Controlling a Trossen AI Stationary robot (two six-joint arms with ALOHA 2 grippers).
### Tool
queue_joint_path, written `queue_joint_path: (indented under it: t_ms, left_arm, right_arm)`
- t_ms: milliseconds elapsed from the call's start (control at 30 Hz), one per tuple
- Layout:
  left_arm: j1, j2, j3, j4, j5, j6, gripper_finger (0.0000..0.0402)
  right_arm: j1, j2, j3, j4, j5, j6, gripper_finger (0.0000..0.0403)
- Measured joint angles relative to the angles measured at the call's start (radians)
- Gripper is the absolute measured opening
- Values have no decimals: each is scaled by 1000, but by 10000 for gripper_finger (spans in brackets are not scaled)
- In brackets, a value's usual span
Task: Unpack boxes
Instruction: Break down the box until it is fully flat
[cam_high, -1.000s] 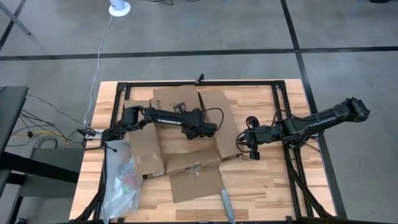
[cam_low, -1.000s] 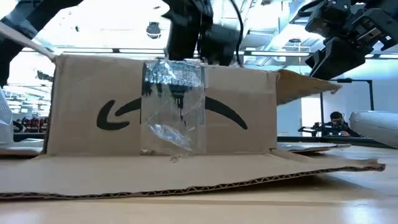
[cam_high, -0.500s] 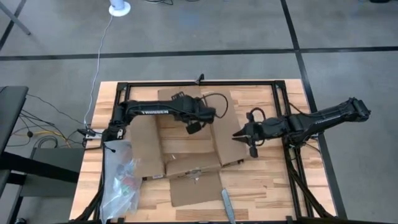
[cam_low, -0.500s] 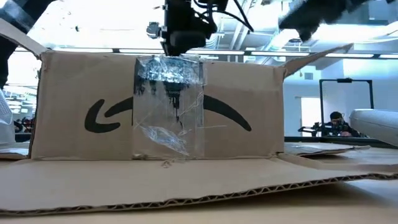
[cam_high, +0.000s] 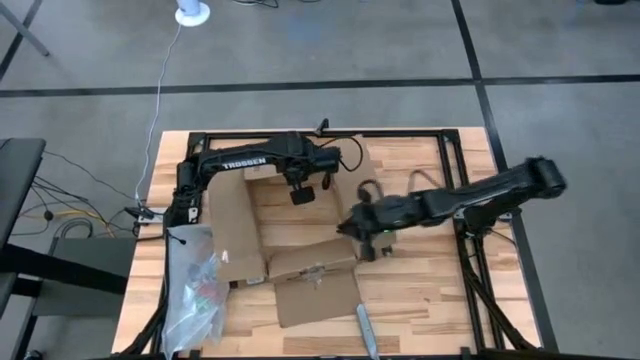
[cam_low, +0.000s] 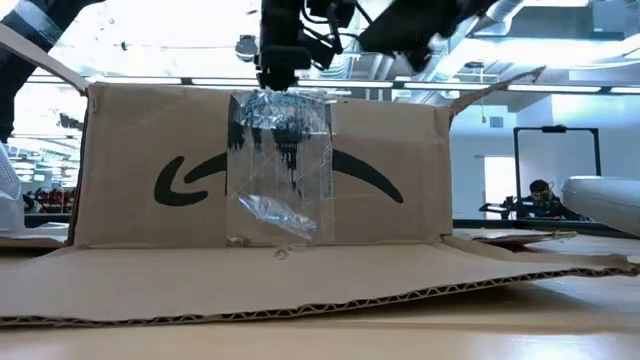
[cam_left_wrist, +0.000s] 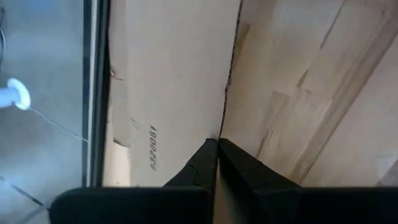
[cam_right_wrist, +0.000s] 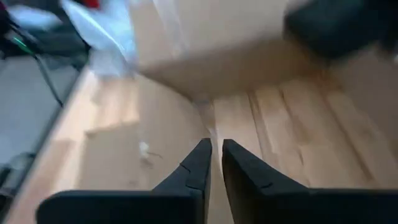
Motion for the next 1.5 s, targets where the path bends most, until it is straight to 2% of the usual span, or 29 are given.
queue_joint_path:
  t_ms: [200, 333, 533, 733, 933, 1033, 1233, 1300, 1367, 1500]
  left_arm:
    - [20, -53, 0, 1, -22, 67, 0]
    - [64, -112, 0, 18, -116, 106, 0]
    - [193, -126, -7, 107, -124, 221, 0]
    - [318, -124, -106, 299, -26, 312, 0]
    - [391, -123, -217, 395, 57, 344, 0]
    - [403, -122, -293, 444, 115, 313, 0]
    - [363, -120, -478, 498, 162, 252, 4]
    - [347, -120, -517, 491, 150, 255, 12]
    - [327, -120, -524, 454, 87, 265, 24]
    - [287, -121, -458, 374, -63, 278, 37]
  right_arm:
    - [-16, 196, 88, -120, 1, 27, 2]
    - [15, 226, 99, -180, 1, 88, 0]
    - [37, 231, 96, -194, 3, 127, 0]
    - [61, 231, 96, -247, 1, 158, 0]
    - [86, 230, 96, -276, 2, 182, 1]
    - [86, 230, 96, -286, -3, 191, 1]
    - [81, 230, 96, -304, 3, 180, 1]
    - [81, 230, 96, -305, 3, 168, 1]
    - [79, 230, 96, -303, 3, 155, 1]
    - [69, 207, 95, -309, 2, 85, 1]
